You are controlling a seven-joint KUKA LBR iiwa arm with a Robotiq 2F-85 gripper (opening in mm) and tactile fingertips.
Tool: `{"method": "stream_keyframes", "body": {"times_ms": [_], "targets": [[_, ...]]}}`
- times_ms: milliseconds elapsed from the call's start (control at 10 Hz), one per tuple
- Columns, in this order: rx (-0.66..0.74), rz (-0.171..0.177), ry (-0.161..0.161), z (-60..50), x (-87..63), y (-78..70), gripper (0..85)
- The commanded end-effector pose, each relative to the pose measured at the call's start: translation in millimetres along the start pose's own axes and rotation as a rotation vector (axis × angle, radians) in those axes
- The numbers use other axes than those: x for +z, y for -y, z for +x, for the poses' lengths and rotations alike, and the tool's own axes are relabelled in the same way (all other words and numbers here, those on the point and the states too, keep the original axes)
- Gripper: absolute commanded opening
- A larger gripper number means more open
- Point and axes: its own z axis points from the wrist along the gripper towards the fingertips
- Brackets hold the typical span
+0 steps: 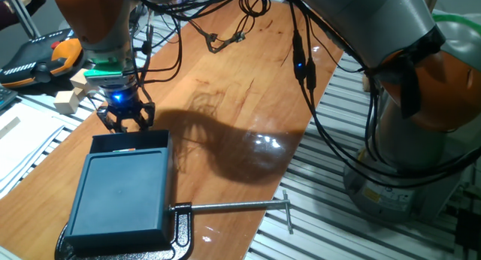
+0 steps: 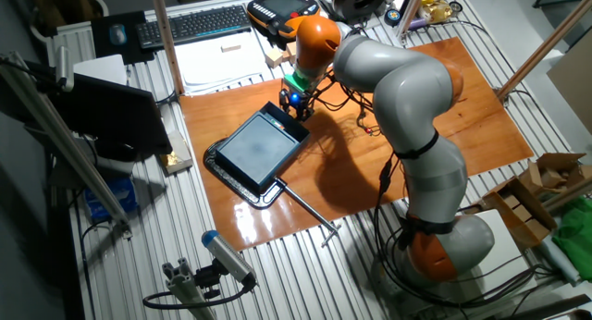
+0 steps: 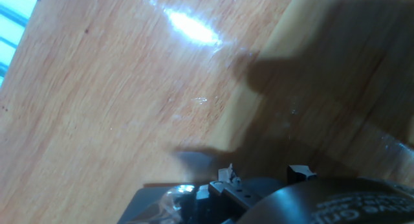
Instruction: Grasp the handle and close the drawer
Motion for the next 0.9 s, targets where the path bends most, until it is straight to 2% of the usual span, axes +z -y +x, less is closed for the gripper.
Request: {"method": "stream_keyframes", "body": {"times_ms": [0, 400, 800], "targets": [[-0.004, 0.000, 0.000, 1.0, 0.4, -0.4, 2.0], [-0.009, 0.005, -0.003, 7.5, -0.4, -1.5, 2.0], [-0.007, 0.007, -0.004, 19.9, 1.6, -1.5, 2.0]]}}
